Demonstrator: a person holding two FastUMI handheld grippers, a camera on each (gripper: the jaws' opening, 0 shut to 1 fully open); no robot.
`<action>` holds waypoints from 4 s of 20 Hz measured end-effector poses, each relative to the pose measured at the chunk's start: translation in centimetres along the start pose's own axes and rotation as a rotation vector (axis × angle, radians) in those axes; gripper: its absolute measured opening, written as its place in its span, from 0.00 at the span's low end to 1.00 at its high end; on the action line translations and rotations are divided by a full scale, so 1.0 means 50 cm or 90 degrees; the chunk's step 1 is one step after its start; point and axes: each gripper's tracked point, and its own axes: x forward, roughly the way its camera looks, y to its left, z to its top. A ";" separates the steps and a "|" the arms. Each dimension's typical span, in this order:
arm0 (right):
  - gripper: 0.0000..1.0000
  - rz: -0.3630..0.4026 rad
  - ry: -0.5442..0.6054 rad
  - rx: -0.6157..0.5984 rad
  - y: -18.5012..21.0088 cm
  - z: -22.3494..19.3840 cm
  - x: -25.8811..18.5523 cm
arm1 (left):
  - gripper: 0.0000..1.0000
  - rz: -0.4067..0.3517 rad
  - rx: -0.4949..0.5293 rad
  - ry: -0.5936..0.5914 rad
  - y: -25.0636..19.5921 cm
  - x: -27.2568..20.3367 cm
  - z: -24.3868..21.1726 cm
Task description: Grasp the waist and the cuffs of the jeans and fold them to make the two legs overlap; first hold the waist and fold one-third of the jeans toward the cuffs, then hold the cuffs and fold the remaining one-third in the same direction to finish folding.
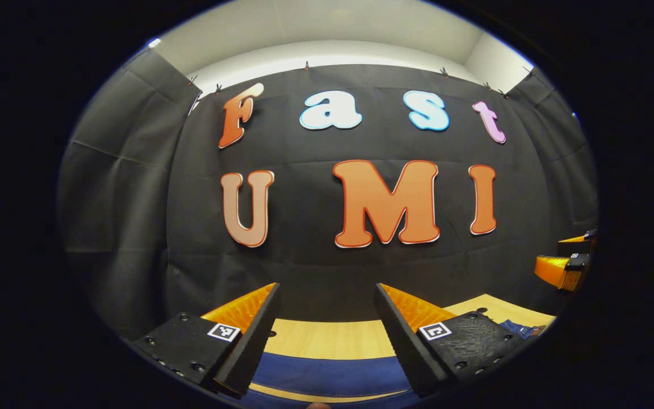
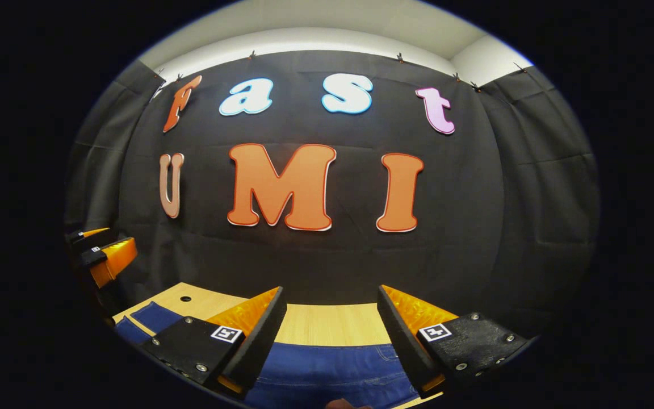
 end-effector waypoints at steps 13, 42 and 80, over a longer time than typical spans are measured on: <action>0.97 -0.112 0.139 0.022 -0.160 -0.132 0.041 | 1.00 0.133 -0.064 0.210 0.257 -0.018 -0.221; 0.99 -0.167 0.567 0.260 -0.251 -0.557 -0.035 | 0.98 0.435 -0.581 0.607 0.599 -0.203 -0.758; 0.91 -0.261 0.644 0.565 -0.363 -0.752 -0.077 | 0.11 0.254 -0.707 0.496 0.576 -0.046 -0.813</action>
